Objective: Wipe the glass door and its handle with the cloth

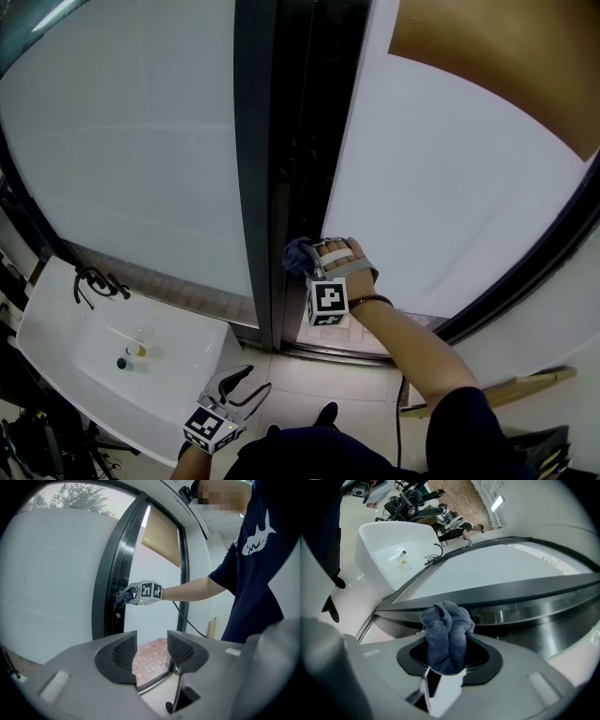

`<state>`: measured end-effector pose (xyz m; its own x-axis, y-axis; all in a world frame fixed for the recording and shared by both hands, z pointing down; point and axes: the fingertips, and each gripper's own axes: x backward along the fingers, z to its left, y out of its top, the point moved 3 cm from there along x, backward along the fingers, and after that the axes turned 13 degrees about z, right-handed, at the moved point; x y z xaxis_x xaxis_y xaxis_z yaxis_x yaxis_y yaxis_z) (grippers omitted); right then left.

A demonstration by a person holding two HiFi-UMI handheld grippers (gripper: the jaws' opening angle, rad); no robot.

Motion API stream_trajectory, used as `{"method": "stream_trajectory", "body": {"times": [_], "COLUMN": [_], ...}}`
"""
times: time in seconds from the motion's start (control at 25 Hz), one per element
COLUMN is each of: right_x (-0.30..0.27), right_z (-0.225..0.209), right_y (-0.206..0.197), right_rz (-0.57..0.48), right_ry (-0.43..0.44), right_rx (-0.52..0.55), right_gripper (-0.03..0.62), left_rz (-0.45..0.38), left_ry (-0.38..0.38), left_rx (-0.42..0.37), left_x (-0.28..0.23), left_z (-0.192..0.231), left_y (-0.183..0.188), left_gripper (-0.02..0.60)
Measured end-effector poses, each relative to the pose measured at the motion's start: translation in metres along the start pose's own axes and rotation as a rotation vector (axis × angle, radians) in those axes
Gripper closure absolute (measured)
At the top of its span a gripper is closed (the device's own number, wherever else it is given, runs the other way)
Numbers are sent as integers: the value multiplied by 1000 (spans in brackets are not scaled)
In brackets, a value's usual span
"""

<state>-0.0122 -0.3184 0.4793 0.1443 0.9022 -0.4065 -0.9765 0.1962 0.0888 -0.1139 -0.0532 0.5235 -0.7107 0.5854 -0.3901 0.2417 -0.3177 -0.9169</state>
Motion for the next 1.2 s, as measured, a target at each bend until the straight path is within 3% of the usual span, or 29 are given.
{"method": "stream_trajectory", "body": {"times": [0.56, 0.72, 0.96, 1.2], "right_x": [26, 41, 28, -4], "right_z": [21, 6, 0, 8], "right_y": [-84, -60, 2, 9], "right_rz": [128, 61, -17, 20], "right_ry": [15, -7, -19, -10], "right_rx": [-49, -97, -32, 15], "right_gripper": [442, 442, 442, 444], "left_rz": [-3, -5, -6, -5], "left_ry": [-39, -35, -16, -5], "left_rx": [-27, -30, -23, 8], "left_x": [-6, -2, 5, 10], "left_z": [0, 1, 2, 0], "left_y": [8, 6, 3, 4], "left_gripper": [385, 385, 385, 385]}}
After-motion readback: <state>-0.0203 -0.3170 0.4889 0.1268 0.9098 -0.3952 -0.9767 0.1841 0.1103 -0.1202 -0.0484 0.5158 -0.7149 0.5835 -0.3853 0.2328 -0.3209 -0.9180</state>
